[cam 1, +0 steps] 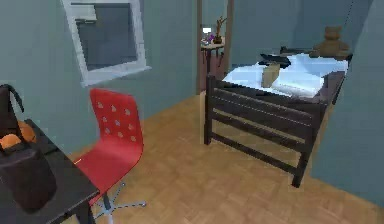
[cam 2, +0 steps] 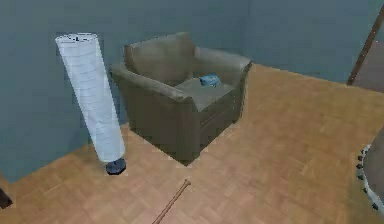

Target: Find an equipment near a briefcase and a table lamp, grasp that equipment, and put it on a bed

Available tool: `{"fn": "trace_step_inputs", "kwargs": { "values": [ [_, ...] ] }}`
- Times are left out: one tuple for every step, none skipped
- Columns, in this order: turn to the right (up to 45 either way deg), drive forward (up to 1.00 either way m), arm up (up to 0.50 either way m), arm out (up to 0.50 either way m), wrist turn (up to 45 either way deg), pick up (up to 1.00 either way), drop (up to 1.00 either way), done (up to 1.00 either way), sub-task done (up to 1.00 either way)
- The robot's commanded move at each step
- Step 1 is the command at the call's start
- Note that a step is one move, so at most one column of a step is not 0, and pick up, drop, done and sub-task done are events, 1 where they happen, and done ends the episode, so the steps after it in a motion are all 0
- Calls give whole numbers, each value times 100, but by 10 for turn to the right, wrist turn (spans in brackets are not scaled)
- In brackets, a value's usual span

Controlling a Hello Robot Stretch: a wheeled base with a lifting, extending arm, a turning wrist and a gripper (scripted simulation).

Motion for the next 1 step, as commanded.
{"fn": "trace_step_inputs", "kwargs": {
  "values": [
    [-450, 0, 0, 0, 0, 0, 0, 0, 0]
  ]
}}
